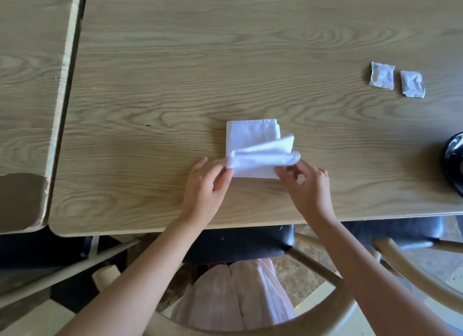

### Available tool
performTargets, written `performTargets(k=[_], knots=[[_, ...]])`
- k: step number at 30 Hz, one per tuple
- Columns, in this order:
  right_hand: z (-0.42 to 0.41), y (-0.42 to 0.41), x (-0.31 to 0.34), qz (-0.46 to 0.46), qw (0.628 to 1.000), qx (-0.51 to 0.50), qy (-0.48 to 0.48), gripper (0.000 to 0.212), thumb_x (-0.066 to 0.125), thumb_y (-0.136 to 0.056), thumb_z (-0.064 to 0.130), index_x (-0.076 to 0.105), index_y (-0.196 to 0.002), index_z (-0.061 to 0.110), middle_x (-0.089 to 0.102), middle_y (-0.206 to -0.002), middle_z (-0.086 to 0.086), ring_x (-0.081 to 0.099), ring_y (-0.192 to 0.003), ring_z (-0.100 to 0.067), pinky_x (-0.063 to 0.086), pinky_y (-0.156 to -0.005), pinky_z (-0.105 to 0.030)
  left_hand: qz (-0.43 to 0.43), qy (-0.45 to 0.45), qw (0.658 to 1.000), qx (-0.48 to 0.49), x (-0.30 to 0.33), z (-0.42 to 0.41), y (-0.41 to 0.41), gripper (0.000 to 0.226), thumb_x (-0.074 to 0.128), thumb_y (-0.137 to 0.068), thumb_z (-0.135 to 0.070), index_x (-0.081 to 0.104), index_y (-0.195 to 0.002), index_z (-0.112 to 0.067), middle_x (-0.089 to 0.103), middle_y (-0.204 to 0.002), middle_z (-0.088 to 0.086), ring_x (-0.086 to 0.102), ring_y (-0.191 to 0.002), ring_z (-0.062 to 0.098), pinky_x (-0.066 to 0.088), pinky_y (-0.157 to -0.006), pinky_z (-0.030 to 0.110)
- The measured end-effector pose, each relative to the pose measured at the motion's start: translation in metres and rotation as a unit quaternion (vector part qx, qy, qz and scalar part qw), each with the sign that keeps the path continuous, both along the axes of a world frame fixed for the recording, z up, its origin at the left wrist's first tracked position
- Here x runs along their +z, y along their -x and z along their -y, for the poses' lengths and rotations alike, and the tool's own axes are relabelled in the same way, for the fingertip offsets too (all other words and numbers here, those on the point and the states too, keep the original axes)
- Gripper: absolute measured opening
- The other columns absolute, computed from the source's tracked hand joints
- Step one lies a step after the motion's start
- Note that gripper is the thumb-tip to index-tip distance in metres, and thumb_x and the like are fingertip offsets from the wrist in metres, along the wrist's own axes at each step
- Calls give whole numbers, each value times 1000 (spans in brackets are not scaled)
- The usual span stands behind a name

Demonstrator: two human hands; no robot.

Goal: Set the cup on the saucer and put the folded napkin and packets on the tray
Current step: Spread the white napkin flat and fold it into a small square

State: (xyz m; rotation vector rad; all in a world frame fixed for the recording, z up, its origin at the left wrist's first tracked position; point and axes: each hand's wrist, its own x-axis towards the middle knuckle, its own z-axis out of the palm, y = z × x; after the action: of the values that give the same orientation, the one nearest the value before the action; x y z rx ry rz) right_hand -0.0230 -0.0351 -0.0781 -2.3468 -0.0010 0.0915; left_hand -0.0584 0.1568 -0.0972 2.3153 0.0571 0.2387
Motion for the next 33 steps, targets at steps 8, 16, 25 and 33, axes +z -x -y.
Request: performTargets(k=[8,16,25,33], knots=[[-16,-9,-9,7,997,-69,-36,26,63,-84,24,56,-66,7,42,-49,-1,38,-47,-14,39,-67,-40,-38,-98,979,176,-6,23,-12,15,57,-85,-21,62,-75,-11,59,-79,6,51,-75,27,25,-74,34],[-23,-15,-16,15,994,-110,-4,22,61,-86,29,57,-72,13,49,-53,11,47,-54,-1,26,-73,-28,-55,-166,968,180,-10,21,-19,21,59,-83,-23,59,-66,-11,58,-84,6,51,-78,30,23,-73,36],[-26,-22,-17,124,981,-77,128,47,69,-75,27,54,-118,13,60,-106,-7,52,-101,-27,30,-81,-32,-8,-263,964,29,-14,8,-30,59,45,-89,-33,27,-143,-14,22,-154,8,19,-142,23,19,-108,57],[-30,-39,-21,91,952,207,206,55,39,-93,14,21,-145,12,19,-155,-6,5,-142,-18,13,-115,-52,-26,-311,944,-109,-17,14,-52,57,30,-93,-39,20,-146,-17,23,-154,5,17,-142,22,10,-110,59]])
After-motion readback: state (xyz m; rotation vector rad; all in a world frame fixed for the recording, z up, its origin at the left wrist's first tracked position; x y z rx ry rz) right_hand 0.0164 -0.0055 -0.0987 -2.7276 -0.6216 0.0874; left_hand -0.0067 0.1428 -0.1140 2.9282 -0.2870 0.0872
